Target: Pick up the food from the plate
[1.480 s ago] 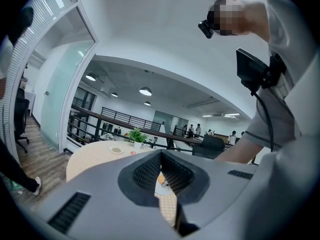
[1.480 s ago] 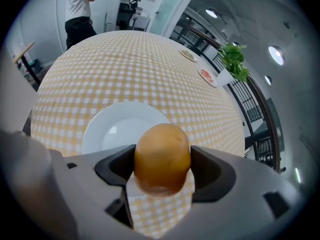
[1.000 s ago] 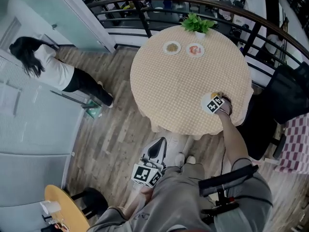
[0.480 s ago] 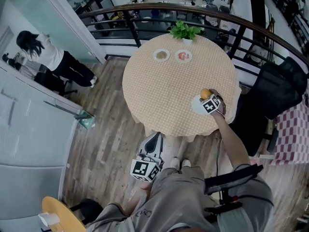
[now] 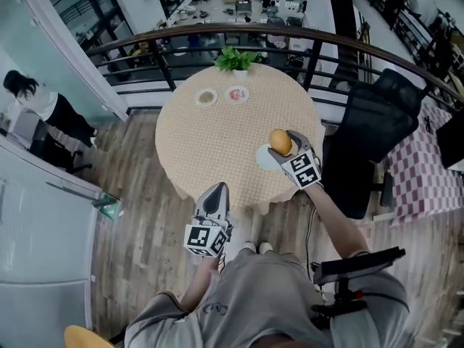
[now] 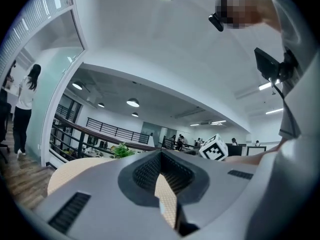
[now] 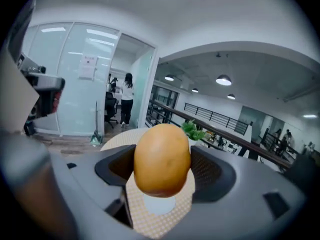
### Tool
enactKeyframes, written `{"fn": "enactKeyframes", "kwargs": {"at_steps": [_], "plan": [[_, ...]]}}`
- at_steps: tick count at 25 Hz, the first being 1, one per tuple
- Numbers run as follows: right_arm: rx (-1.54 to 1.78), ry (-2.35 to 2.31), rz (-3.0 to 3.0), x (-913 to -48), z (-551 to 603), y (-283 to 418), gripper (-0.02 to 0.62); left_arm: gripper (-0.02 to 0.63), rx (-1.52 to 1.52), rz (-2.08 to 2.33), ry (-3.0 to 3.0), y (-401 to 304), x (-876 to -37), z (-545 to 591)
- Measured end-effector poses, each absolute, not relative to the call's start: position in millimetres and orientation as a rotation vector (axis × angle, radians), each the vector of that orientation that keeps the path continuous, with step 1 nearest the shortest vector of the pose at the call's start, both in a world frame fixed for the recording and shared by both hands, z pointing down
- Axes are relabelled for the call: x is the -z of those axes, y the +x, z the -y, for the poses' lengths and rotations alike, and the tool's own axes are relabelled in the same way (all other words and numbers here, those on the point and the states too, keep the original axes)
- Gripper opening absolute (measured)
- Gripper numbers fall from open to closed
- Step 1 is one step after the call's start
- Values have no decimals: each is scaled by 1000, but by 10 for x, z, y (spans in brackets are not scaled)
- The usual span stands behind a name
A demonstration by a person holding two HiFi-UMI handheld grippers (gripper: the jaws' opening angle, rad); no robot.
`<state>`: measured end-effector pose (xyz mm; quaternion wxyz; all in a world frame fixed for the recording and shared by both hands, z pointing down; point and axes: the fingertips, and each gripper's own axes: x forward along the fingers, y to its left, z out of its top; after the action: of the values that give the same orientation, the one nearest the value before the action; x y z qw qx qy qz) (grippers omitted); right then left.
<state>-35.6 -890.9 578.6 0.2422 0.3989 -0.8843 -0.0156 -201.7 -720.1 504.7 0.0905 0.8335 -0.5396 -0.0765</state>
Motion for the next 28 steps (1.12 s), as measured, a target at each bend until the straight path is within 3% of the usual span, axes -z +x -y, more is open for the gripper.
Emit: {"fn": "enactKeyframes", "kwargs": {"at_steps": [10, 28], "plan": [[114, 1423, 2749, -4311, 7700, 194, 334, -3, 243, 1572, 2603, -1778, -4602, 7200], [-36, 1439, 2775, -4427, 7551, 127, 334, -3, 264, 1587, 2566, -1733, -4659, 6868]]}}
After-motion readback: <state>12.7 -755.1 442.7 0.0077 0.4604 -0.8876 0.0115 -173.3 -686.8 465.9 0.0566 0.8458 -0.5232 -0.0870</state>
